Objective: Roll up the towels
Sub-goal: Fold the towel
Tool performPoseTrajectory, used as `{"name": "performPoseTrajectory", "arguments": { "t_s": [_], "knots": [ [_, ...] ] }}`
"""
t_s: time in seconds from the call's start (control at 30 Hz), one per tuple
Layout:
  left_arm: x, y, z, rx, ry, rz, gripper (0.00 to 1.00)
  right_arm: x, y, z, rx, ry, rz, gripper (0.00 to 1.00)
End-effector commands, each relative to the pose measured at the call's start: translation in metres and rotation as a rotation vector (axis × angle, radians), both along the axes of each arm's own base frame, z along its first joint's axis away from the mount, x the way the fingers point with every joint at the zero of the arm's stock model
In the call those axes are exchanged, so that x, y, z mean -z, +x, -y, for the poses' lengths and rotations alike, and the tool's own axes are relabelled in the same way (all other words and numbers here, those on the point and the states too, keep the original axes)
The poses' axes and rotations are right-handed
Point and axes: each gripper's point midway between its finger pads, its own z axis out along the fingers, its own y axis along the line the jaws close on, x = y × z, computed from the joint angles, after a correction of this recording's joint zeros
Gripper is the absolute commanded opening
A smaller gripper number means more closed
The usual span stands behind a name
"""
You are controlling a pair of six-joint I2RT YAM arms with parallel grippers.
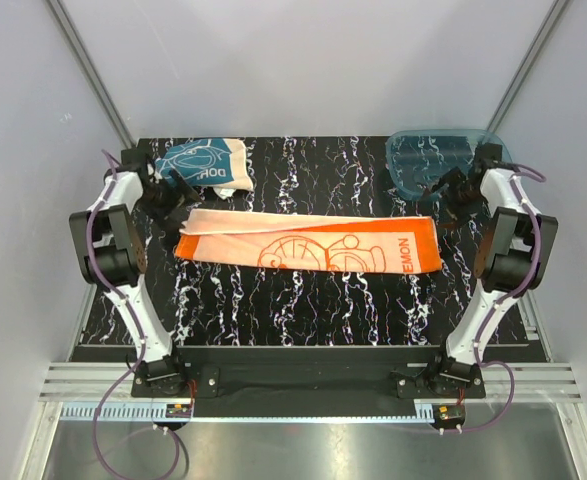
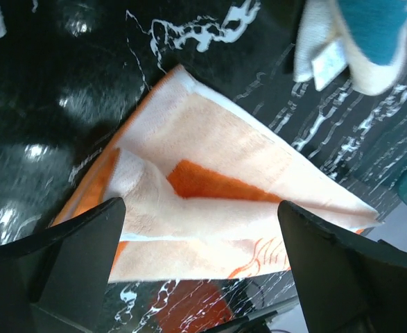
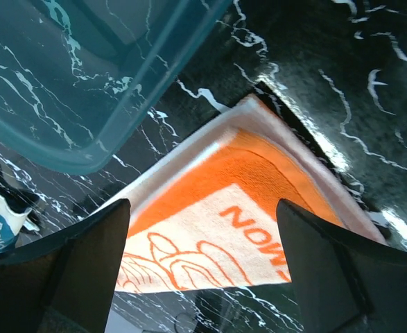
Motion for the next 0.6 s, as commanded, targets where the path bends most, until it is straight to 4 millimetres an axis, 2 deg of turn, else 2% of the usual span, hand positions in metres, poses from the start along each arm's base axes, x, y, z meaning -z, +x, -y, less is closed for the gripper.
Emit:
{"name": "performPoseTrajectory", "arguments": {
  "t_s": [0.0, 0.03, 0.07, 0.13, 0.17, 0.2, 0.23, 0.3, 0.33, 0.4, 0.43, 0.5, 0.57],
  "knots": [
    [-0.054, -0.001, -0.019, -0.042, 0.09, 0.154, 0.99, -0.032, -0.015, 0.025, 0.024, -0.096, 0.041, 0.93],
    [-0.057, -0.005, -0.023, -0.049, 0.114, 0.162, 0.99, -0.044, -0.02, 0.027, 0.033, -0.116, 0.063, 0.93],
    [-0.068, -0.01, -0.028, -0.059, 0.16, 0.189, 0.98, -0.04, -0.029, 0.03, 0.039, -0.14, 0.05, 0.94],
    [-0.068, -0.021, -0.03, -0.058, 0.194, 0.201, 0.91, -0.055, -0.034, 0.03, 0.038, -0.165, 0.095, 0.94],
    [-0.081, -0.025, -0.031, -0.062, 0.221, 0.237, 0.89, -0.054, -0.039, 0.028, 0.033, -0.162, 0.092, 0.94],
    [-0.084, -0.029, -0.031, -0.061, 0.237, 0.246, 0.89, -0.058, -0.041, 0.025, 0.029, -0.159, 0.108, 0.94],
    [-0.089, -0.034, -0.032, -0.067, 0.264, 0.253, 0.89, -0.068, -0.043, 0.017, 0.007, -0.139, 0.141, 0.92],
    [-0.091, -0.039, -0.03, -0.06, 0.288, 0.257, 0.9, -0.068, -0.045, 0.001, -0.031, -0.104, 0.173, 0.91],
    [-0.097, -0.04, -0.03, -0.066, 0.294, 0.276, 0.91, -0.071, -0.05, -0.015, -0.072, -0.076, 0.191, 0.88],
    [-0.096, -0.044, -0.028, -0.075, 0.288, 0.281, 0.91, -0.072, -0.052, -0.031, -0.112, -0.057, 0.211, 0.86],
    [-0.105, -0.044, -0.025, -0.076, 0.284, 0.317, 0.91, -0.07, -0.057, -0.048, -0.152, -0.046, 0.21, 0.85],
    [-0.104, -0.048, -0.018, -0.062, 0.281, 0.324, 0.92, -0.066, -0.062, -0.058, -0.18, -0.046, 0.201, 0.84],
    [-0.1, -0.055, -0.013, -0.046, 0.298, 0.299, 0.92, -0.054, -0.071, -0.057, -0.172, -0.068, 0.168, 0.84]
  ]
}}
